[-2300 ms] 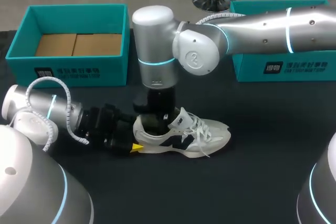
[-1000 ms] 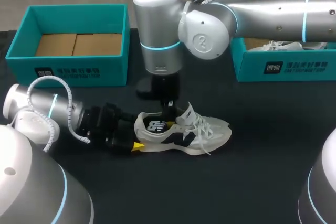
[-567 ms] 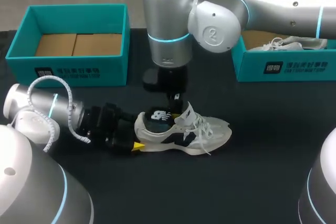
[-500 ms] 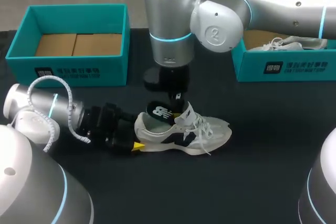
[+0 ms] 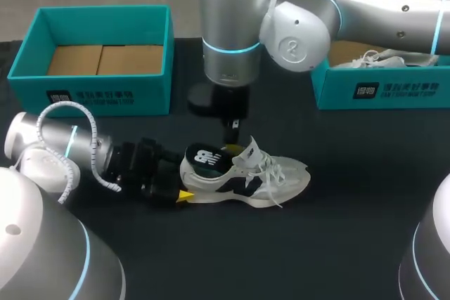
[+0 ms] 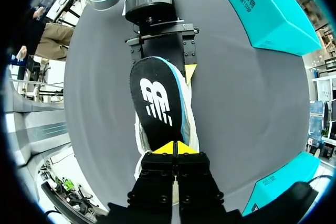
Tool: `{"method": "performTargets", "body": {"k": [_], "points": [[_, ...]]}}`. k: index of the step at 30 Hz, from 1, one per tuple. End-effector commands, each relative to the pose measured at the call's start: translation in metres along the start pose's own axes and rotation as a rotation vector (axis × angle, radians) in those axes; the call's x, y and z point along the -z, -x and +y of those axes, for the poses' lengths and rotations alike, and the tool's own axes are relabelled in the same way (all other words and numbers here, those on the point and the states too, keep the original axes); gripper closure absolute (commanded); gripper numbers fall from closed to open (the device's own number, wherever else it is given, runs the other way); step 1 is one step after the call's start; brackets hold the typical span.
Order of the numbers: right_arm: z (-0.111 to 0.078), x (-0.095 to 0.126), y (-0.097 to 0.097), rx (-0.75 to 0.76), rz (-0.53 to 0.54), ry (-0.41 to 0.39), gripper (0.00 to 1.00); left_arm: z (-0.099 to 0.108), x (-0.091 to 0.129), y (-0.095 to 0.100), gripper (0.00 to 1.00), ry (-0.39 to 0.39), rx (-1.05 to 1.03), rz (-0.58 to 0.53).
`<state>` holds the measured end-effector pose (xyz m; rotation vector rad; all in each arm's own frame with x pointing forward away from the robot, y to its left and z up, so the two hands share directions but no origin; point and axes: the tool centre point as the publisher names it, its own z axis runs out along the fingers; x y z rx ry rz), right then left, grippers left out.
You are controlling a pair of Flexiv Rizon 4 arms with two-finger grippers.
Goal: Take the shoe out of the shoebox, open the shoe tongue, remove and reinsert the insole, then place the shoe into the shoebox
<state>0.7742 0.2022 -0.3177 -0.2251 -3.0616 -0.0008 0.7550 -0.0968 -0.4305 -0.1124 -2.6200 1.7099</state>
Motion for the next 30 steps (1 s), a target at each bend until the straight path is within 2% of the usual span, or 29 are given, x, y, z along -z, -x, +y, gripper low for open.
{"method": "performTargets", "body": {"k": [1,2,5,12,13,14,15,26,30], "points": [[0.004,0.001,0.003,-0.002,0.004,0.000,1.00,0.003,-0.002,0.000,1.00,-0.001,-0.001,-0.002],[0.003,0.003,0.003,0.000,0.011,0.005,1.00,0.003,-0.002,0.000,1.00,-0.001,-0.001,-0.002],[-0.002,0.008,0.006,0.019,0.051,0.028,0.79,0.003,-0.002,0.000,1.00,-0.001,-0.001,-0.002],[-0.002,0.017,0.011,0.100,0.178,0.106,0.47,0.003,-0.002,0.000,1.00,-0.001,-0.001,-0.002],[-0.001,0.018,0.011,0.107,0.192,0.110,0.38,0.003,-0.002,0.000,1.00,-0.001,-0.001,-0.002],[0.000,0.018,0.011,0.115,0.201,0.120,0.15,0.003,-0.002,0.000,1.00,-0.001,-0.001,-0.002],[0.001,0.018,0.010,0.120,0.209,0.122,0.00,0.003,-0.002,0.000,1.00,-0.001,-0.001,-0.002],[0.025,0.021,0.006,0.187,0.267,0.111,0.00,0.003,-0.002,0.000,1.00,-0.001,-0.001,-0.002],[0.034,0.016,0.003,0.197,0.282,0.119,0.00,0.003,-0.002,0.000,1.00,-0.001,-0.001,-0.002]]}}
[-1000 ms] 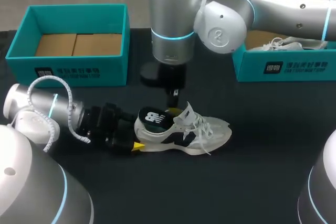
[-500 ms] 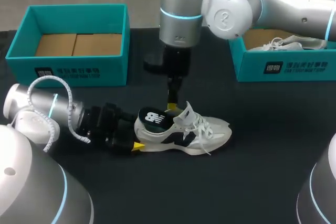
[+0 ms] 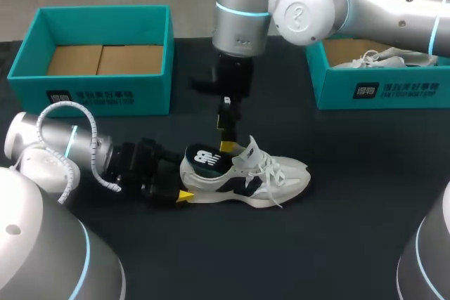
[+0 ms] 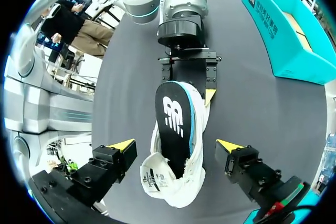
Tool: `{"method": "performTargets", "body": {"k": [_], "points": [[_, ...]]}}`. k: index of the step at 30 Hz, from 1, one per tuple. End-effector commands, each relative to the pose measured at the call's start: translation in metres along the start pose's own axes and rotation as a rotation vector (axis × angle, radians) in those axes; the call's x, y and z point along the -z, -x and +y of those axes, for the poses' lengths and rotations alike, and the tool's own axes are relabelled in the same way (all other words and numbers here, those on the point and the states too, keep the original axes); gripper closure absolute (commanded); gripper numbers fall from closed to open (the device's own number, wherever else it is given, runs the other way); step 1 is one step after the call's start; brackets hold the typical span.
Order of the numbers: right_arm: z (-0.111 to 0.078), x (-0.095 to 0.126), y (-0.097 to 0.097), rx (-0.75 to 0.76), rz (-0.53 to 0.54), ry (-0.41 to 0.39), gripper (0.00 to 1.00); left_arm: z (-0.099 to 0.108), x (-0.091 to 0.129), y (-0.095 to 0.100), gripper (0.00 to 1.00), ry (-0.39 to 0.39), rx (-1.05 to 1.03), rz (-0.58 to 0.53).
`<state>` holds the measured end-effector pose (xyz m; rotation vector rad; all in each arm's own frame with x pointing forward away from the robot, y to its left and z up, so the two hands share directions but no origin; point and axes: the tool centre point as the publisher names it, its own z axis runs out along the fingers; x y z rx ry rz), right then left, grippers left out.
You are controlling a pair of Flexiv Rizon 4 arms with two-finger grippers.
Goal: Take the shoe out of the shoebox, open the shoe tongue, remove and reinsert the insole, then place the shoe into the shoebox
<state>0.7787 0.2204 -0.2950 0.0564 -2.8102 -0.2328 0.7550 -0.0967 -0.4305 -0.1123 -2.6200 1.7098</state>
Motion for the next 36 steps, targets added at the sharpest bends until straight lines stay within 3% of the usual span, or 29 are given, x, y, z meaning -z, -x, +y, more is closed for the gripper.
{"method": "performTargets", "body": {"k": [1,7,16,20,24,25,36], "points": [[0.015,-0.011,0.008,0.004,0.028,-0.014,0.00,0.003,-0.002,0.000,1.00,-0.001,-0.001,-0.002],[0.031,-0.031,0.007,0.024,0.067,0.003,0.00,0.003,-0.002,0.000,1.00,-0.001,-0.001,-0.002],[0.033,-0.051,0.002,0.019,0.113,0.022,0.02,0.003,-0.002,0.000,1.00,-0.001,-0.001,-0.002],[0.032,-0.053,-0.003,0.009,0.117,0.027,0.32,0.003,-0.002,0.000,1.00,-0.001,-0.001,-0.002],[0.031,-0.052,-0.007,-0.005,0.110,0.027,0.93,0.003,-0.002,0.000,1.00,-0.001,-0.001,-0.002],[0.031,-0.051,-0.008,-0.006,0.108,0.027,1.00,0.003,-0.002,0.000,1.00,-0.001,-0.001,-0.002],[0.036,-0.050,-0.005,0.004,0.090,0.042,1.00,0.003,-0.002,0.000,1.00,-0.001,-0.001,-0.002]]}}
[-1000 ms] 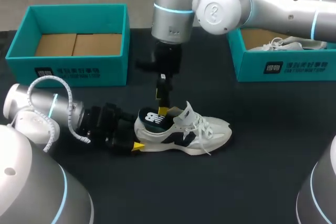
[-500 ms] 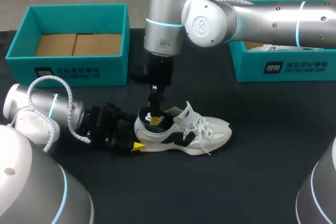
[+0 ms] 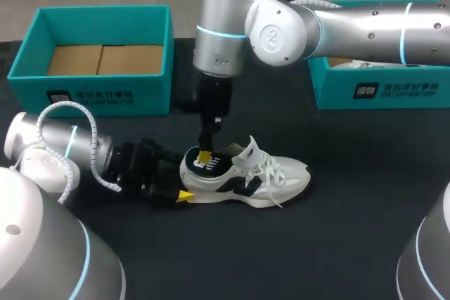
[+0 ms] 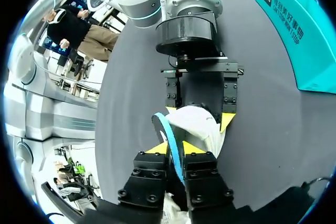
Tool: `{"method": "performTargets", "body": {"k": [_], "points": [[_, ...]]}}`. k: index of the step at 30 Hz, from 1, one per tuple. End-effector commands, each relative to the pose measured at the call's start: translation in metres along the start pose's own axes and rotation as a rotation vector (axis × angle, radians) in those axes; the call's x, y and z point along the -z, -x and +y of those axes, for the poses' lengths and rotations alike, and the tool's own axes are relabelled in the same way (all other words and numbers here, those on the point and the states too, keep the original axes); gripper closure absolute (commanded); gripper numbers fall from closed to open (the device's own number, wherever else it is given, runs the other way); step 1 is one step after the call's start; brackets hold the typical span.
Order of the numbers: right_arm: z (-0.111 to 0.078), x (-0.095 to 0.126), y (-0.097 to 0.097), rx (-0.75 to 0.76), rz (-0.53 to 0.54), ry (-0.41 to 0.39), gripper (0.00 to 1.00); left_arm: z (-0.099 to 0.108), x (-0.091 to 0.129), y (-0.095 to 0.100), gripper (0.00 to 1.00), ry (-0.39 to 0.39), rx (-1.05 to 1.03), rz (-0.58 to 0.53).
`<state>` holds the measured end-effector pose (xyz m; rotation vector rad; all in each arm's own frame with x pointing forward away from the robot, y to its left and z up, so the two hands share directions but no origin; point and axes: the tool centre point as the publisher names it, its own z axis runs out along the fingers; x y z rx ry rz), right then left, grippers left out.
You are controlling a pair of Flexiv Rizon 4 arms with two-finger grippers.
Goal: Take the shoe out of the shoebox, open the shoe tongue, remove and reinsert the insole, then place the shoe into the shoebox
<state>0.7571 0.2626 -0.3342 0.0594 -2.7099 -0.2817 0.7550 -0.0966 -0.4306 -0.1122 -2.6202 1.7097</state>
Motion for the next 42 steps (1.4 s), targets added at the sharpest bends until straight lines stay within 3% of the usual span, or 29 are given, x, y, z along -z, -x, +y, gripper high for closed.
{"method": "performTargets", "body": {"k": [1,6,10,20,25,27,35,42], "points": [[0.000,0.000,0.001,0.003,-0.005,0.000,1.00,0.003,-0.002,0.000,1.00,-0.001,-0.001,-0.002],[0.001,0.009,0.003,0.010,-0.029,-0.002,1.00,0.003,-0.002,0.000,1.00,-0.001,-0.001,-0.002],[0.005,0.030,0.004,0.019,-0.067,0.002,1.00,0.003,-0.002,0.000,1.00,-0.001,-0.001,-0.002],[0.032,0.115,0.022,0.051,-0.210,0.029,1.00,0.003,-0.002,0.000,1.00,-0.001,-0.001,-0.002],[0.053,0.147,0.035,0.101,-0.260,-0.009,1.00,0.003,-0.002,0.000,1.00,-0.001,-0.001,-0.002],[0.054,0.144,0.039,0.109,-0.244,-0.022,1.00,0.003,-0.002,0.000,1.00,-0.001,-0.001,-0.002],[0.036,0.091,0.037,0.089,-0.177,0.070,1.00,0.003,-0.002,0.000,1.00,-0.001,-0.001,-0.002],[0.036,0.083,0.036,0.096,-0.185,0.109,1.00,0.003,-0.002,0.000,1.00,-0.001,-0.001,-0.002]]}}
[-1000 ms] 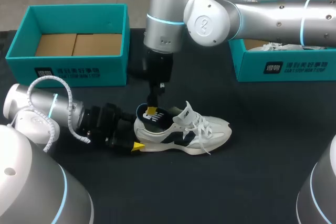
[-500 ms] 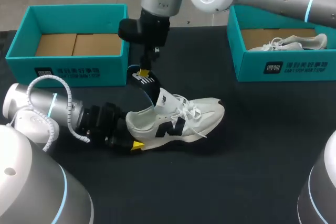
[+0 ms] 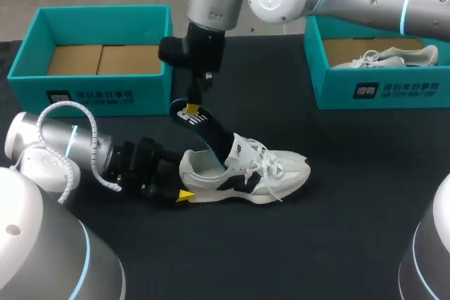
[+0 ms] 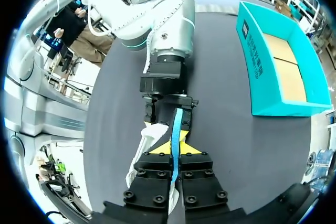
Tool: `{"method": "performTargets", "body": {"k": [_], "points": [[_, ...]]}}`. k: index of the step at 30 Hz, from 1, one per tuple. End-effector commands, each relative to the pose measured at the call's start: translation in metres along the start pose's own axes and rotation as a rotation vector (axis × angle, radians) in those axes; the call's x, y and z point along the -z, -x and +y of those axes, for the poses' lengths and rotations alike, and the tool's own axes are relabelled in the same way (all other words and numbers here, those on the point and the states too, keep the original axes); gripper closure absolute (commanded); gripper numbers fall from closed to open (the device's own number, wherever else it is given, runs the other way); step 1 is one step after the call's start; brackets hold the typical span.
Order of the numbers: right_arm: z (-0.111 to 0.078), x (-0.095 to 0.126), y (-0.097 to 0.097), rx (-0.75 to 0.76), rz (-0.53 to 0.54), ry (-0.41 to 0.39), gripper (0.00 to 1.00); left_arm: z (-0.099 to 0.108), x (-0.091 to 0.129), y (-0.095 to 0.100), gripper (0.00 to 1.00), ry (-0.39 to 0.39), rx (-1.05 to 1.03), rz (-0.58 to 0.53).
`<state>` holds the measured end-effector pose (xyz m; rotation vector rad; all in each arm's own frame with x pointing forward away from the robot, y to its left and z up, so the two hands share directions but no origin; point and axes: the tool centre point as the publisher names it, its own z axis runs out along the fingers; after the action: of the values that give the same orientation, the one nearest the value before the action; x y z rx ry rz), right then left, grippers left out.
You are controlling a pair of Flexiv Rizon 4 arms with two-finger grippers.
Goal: Take the shoe out of the shoebox, open the shoe tongue, remove and reinsert the insole, then place the shoe into the shoebox
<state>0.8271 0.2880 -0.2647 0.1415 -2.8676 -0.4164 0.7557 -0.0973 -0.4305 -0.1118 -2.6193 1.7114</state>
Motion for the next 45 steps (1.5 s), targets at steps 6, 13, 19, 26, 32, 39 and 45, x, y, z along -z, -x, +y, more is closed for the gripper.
{"method": "performTargets", "body": {"k": [6,13,19,26,32,39,45], "points": [[0.013,0.004,0.011,0.055,-0.035,0.048,1.00,0.003,-0.001,-0.001,1.00,0.000,-0.001,-0.002],[0.028,0.009,0.031,0.110,-0.040,0.048,1.00,0.003,-0.001,-0.001,1.00,0.000,-0.001,-0.002],[0.033,0.011,0.036,0.126,-0.048,0.057,1.00,0.003,-0.001,-0.001,1.00,0.000,-0.001,-0.002],[0.047,0.050,0.044,0.138,-0.133,0.052,1.00,0.003,-0.001,-0.001,1.00,0.000,-0.001,-0.002],[0.059,0.093,0.056,0.156,-0.221,0.055,1.00,0.003,-0.001,-0.001,1.00,0.000,-0.001,-0.002],[0.075,0.140,0.064,0.166,-0.337,0.076,1.00,0.003,-0.001,-0.001,1.00,0.000,-0.001,-0.002],[0.083,0.157,0.065,0.171,-0.390,0.060,1.00,0.003,-0.001,-0.001,1.00,0.000,-0.001,-0.002]]}}
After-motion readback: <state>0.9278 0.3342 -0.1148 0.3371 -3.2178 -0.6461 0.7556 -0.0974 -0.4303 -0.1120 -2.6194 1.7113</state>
